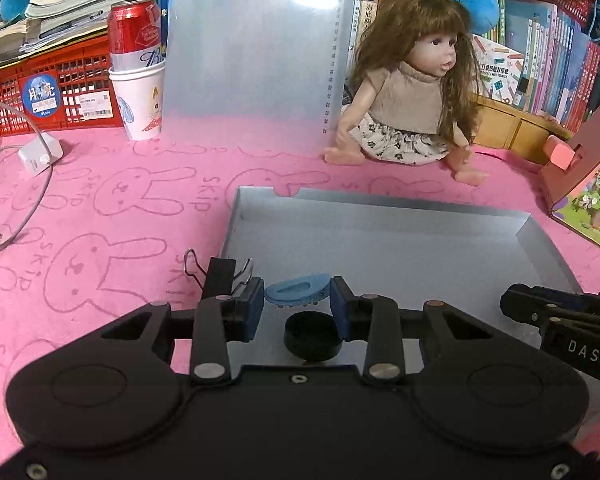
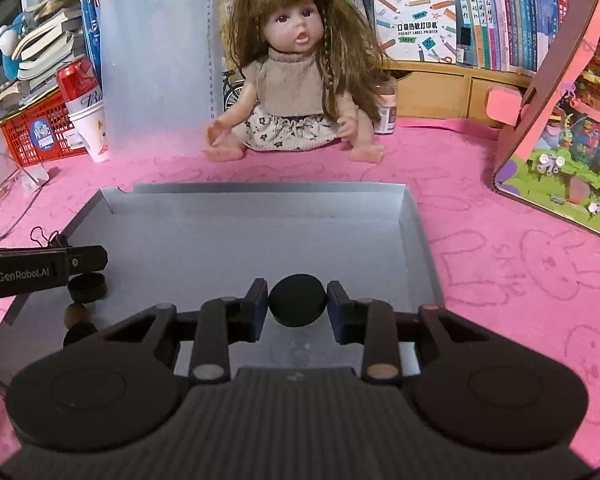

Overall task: Organize rigid objects
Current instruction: 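Carry both objects over the tray and open the right tool to drop the black piece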

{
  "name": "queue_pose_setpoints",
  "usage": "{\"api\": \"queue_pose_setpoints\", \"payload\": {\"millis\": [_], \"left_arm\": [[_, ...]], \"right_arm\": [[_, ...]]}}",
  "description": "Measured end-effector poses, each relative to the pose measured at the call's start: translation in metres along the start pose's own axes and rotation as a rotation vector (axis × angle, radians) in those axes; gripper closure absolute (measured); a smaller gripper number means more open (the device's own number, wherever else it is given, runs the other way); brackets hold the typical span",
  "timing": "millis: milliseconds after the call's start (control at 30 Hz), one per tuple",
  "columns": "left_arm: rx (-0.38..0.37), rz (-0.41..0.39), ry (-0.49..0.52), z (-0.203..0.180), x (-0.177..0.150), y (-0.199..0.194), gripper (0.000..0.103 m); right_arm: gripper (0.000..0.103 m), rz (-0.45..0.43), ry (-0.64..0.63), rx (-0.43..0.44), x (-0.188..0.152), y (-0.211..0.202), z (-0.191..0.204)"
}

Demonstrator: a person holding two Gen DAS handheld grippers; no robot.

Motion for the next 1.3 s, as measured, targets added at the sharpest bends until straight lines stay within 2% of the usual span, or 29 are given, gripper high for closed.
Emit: {"api": "queue_pose_setpoints", "payload": {"millis": [633, 833, 1000, 1033, 1100, 1300], "left_arm": [[-0.062, 0.100, -0.006, 0.004, 0.002, 0.013, 0.069], [-0.051, 0.087, 0.018, 0.000, 0.000, 0.012, 0.069], [-0.065, 0.086, 0.019, 0.000, -0.001, 0.007, 0.069], [-0.065, 0.086, 0.017, 0.000, -0.001, 0.006, 0.069], [-0.067, 0.088, 0.008, 0.001, -0.001, 0.003, 0.069], [-0.079, 0.069, -0.005, 0.002, 0.001, -0.013, 0.069]], "right_arm": [[0.065, 0.045, -0.023, -0.019, -0.004, 0.008, -0.002], [0.065, 0.040, -0.031, -0.014, -0.003, 0.010, -0.002], [0.060, 0.021, -0.035, 0.003, -0.004, 0.005, 0.000], [0.053, 0.014, -0.041, 0.003, -0.004, 0.003, 0.002], [0.048, 0.006, -0.050, 0.008, -0.004, 0.000, 0.004], [0.047, -0.022, -0.045, 0.020, -0.002, -0.014, 0.004]]}}
Point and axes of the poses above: each gripper's, at about its wrist camera, not at the fingertips, and y roughly the way its jaws point, z to its left, x to its top, the point moved 5 cm from there along y, roughly the way its jaws point, and after that the axes turned 15 degrees about x, right-handed, at the moved point
